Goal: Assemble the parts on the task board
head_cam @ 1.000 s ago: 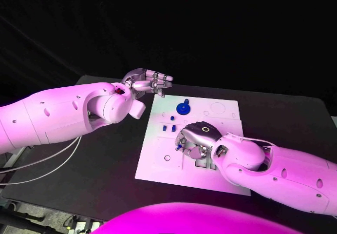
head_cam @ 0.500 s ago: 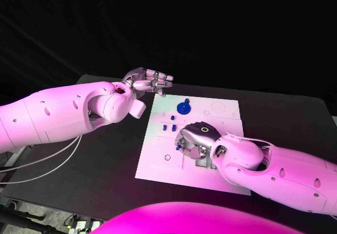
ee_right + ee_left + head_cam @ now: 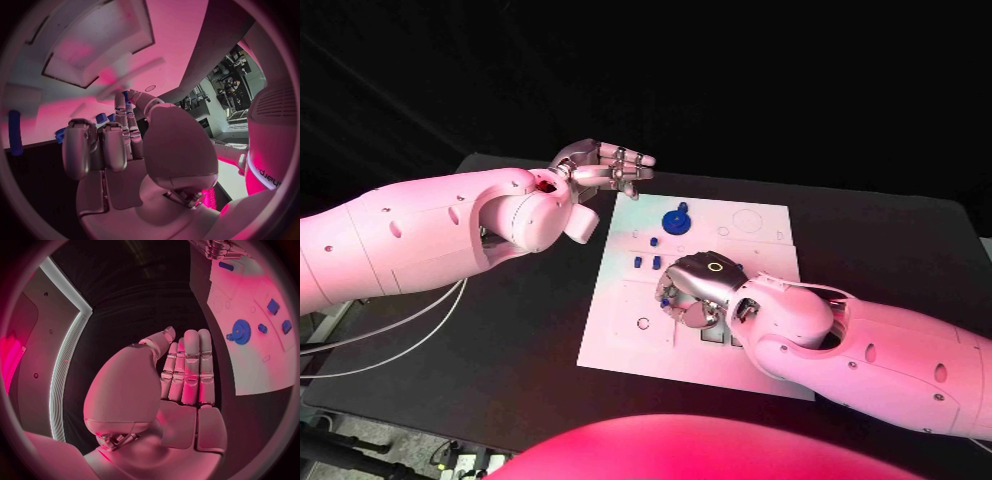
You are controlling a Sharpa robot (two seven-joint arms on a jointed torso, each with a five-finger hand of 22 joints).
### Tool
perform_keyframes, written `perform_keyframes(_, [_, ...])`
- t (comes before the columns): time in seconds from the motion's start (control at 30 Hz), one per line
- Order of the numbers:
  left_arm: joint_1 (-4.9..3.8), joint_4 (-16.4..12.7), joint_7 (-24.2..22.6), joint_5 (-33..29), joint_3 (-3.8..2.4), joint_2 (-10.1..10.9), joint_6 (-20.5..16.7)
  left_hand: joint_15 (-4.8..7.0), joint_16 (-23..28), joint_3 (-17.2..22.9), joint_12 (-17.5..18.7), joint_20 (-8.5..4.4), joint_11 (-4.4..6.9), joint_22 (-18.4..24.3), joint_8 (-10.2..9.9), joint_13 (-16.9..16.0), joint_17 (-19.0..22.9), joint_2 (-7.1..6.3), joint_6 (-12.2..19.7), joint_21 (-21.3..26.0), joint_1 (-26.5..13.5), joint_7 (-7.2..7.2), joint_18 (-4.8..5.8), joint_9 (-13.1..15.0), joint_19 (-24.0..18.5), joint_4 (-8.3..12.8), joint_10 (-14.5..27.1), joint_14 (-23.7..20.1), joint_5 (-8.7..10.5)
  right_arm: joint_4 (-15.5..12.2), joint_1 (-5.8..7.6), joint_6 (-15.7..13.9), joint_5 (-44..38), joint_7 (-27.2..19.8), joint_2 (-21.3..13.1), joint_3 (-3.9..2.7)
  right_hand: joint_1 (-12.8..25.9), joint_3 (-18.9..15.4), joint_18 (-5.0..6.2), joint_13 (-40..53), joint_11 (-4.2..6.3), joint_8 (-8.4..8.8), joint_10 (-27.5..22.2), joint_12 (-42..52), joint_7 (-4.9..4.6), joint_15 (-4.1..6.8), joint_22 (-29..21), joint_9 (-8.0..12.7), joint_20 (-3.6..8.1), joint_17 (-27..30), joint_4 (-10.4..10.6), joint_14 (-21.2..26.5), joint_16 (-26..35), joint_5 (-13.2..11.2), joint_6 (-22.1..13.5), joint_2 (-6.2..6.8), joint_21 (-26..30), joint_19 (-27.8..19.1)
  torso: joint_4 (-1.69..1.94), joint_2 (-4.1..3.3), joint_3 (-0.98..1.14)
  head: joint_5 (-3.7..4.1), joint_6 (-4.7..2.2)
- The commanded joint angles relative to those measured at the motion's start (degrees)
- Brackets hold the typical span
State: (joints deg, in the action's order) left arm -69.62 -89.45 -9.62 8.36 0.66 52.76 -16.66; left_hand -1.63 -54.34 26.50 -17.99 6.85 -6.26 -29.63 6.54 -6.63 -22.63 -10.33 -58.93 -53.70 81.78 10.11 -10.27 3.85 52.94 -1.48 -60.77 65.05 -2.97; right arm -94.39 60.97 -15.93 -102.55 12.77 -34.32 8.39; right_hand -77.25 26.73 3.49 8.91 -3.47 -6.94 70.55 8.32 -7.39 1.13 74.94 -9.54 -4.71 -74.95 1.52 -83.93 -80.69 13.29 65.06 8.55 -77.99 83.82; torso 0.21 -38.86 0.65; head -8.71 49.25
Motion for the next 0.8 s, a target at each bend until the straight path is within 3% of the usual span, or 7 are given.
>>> perform_keyframes(0.03, [-0.07, -0.2, -0.05, -0.02, -0.03, -0.03, 1.14, -0.13, 0.4, -0.26, -0.2, 0.18, 0.01, 0.06, -0.26, -0.1, 0.1, 0.54, 0.34, 0.15, -0.09, 0.03, -0.27, -0.04, 0.31, 0.06, 0.36, -0.14, -0.04, 0.23, -0.09, 0.73, -0.14, 0.48, 0.06, 0.06, 0.93, 0.02, -0.82, -0.31, -0.29, 0.73, -1.29, -0.79, -0.35, -0.33, 10.5, 0.43, -0.25, -1.17, 0.38, -3.47, 0.05, -0.34, -1.13, 0.09, 0.52, 0.99, 0.0, -0.01, -0.02, -0.01, 0.09])
perform_keyframes(0.23, [-0.08, -0.23, 0.15, -0.02, -0.03, 0.02, 1.29, -0.16, 0.47, -0.32, -0.25, 0.22, -0.02, 0.12, -0.27, -0.1, 0.14, 0.59, 0.4, 0.24, -0.12, 0.05, -0.28, -0.04, 0.31, 0.06, 0.49, -0.15, -0.04, 0.21, -0.1, -0.65, 0.3, 0.26, -0.11, 0.07, 1.48, 0.26, -0.61, -1.13, -1.61, 2.6, -4.13, -2.18, -1.72, -1.37, 10.16, 1.24, -1.04, -0.71, 0.16, -3.33, 0.25, -0.08, -4.08, 1.15, 1.72, 0.48, -0.02, 0.03, -0.01, 0.04, 0.04])
perform_keyframes(0.43, [-0.08, -0.22, 0.24, -0.02, -0.03, 0.1, 1.38, -0.16, 0.47, -0.32, -0.25, 0.22, -0.02, 0.12, -0.27, -0.1, 0.14, 0.59, 0.4, 0.24, -0.12, 0.05, -0.28, -0.04, 0.31, 0.06, 0.49, -0.15, -0.04, -0.81, -0.1, -2.25, 0.37, 0.32, -1.15, 0.07, 2.12, -0.3, -0.2, -1.61, -2.31, 3.33, -6.19, -2.46, -2.24, -1.97, 9.49, 1.79, -1.63, -0.27, 0.05, -3.16, 0.47, 0.0, -5.93, 2.19, 3.78, -0.39, -0.02, 0.04, 0.04, 0.08, -0.12])
perform_keyframes(0.63, [-0.08, -0.31, 0.26, -0.02, -0.02, 0.31, 1.45, -0.2, 0.54, -0.39, -0.27, 0.25, -0.06, 0.17, -0.29, -0.1, 0.19, 0.65, 0.46, 0.32, -0.21, 0.06, -0.27, -0.03, 0.31, 0.02, 0.68, -0.16, -0.04, -4.32, 0.14, -3.46, 0.47, 1.04, -4.58, -0.24, 2.37, -0.69, -0.09, -1.66, -2.39, 3.19, -6.51, -2.25, -2.26, -2.06, 9.34, 1.85, -1.79, -0.08, 0.05, -3.09, 0.56, -0.03, -5.97, 2.53, 4.26, -0.59, -0.04, 0.08, 0.06, 0.31, -0.35])
perform_keyframes(0.8, [-0.07, -0.28, 0.22, -0.02, -0.02, 0.54, 1.53, -0.2, 0.56, -0.39, -0.28, 0.26, -0.06, 0.19, -0.29, -0.1, 0.2, 0.67, 0.48, 0.34, -0.19, 0.06, -0.28, -0.03, 0.31, 0.04, 0.73, -0.16, -0.04, -7.56, 1.57, -3.54, 0.75, 1.99, -8.51, -0.83, 2.81, -1.4, 0.04, -1.7, -2.37, 2.98, -6.86, -1.9, -2.14, -2.09, 9.17, 1.84, -1.92, 0.27, 0.17, -2.99, 0.76, -0.12, -5.7, 2.92, 4.81, -0.81, -0.07, 0.05, 0.0, 0.81, -0.89])
